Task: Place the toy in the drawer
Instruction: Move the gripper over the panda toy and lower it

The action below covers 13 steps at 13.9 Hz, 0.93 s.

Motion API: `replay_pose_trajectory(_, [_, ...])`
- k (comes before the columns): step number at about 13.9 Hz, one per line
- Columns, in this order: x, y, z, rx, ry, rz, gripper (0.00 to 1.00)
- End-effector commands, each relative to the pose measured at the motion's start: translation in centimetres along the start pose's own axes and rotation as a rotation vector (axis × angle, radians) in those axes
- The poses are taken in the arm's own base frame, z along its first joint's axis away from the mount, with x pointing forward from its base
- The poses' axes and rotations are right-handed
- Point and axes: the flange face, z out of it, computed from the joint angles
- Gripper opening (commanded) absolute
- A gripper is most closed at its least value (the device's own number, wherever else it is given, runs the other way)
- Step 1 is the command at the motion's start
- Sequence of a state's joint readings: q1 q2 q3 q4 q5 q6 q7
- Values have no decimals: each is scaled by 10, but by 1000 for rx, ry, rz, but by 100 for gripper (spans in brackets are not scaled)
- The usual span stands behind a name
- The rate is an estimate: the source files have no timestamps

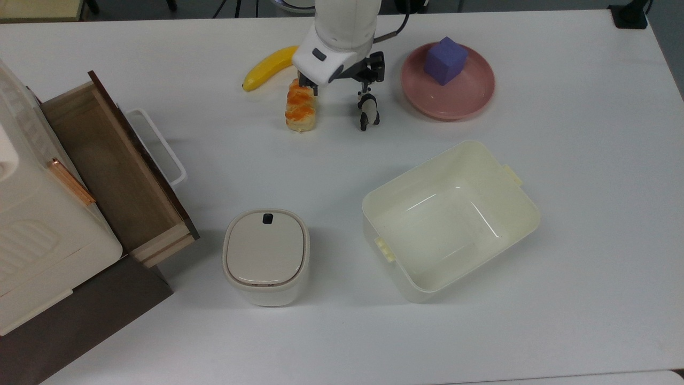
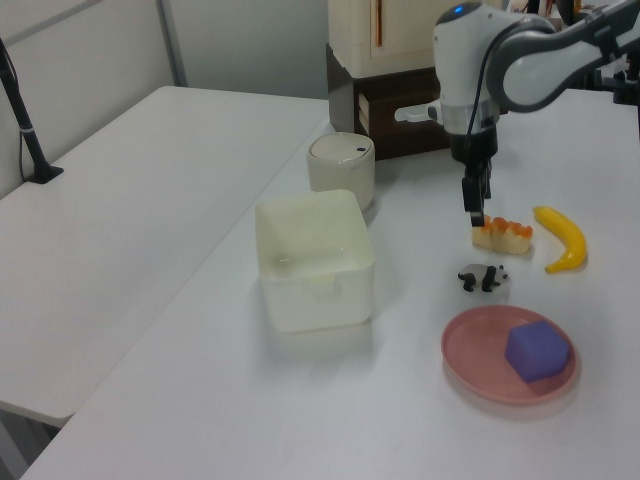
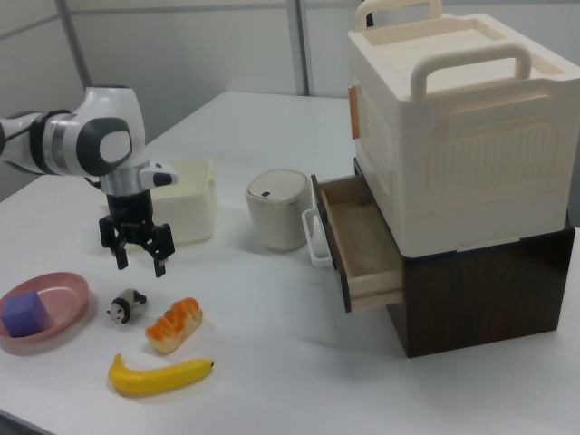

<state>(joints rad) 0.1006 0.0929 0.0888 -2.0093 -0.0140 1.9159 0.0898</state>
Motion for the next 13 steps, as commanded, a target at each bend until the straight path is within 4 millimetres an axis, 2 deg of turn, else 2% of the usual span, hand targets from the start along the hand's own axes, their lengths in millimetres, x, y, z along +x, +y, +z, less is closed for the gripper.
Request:
replay_pose_trajectory(1, [0,-19,27,14,-5,-42,95])
replay_pose_trajectory(7, [5,-36,51,12,-11,-65,90])
replay_pose_trajectory(10, [6,-40,51,20,-8,-64,90])
replay_pose_trajectory(13, [5,-55,62,17,-27,-83,84])
